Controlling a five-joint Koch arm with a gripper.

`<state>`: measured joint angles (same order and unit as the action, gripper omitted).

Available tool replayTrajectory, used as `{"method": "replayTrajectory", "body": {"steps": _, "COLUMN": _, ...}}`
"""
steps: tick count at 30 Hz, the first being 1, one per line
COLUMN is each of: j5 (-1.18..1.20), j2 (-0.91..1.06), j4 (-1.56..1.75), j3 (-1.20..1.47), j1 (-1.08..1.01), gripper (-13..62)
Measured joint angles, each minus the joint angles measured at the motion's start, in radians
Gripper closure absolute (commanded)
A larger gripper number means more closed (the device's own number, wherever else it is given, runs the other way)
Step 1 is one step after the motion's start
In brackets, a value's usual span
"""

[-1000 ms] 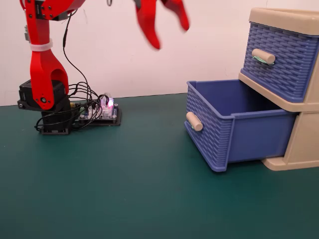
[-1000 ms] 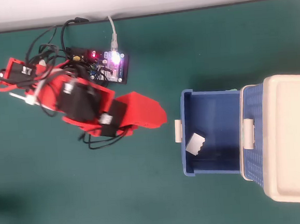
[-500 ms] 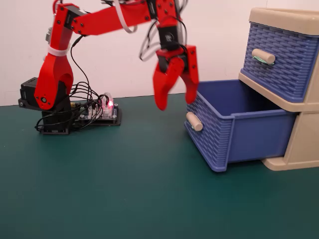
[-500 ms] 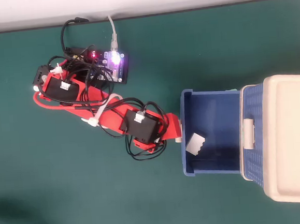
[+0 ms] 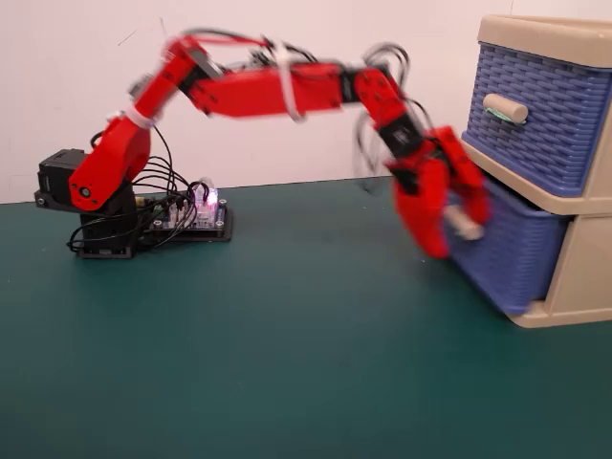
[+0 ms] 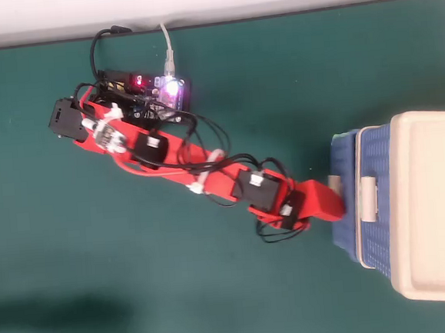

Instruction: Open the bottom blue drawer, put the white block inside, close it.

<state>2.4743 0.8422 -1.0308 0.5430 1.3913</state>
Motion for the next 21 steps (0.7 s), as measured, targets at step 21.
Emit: {"method": "replayTrajectory", "body": {"steps": 21, "j5": -0.002, "j2": 0.643, "j4": -0.828, "j3": -0.244, "j1": -0.273, "gripper": 15.4}}
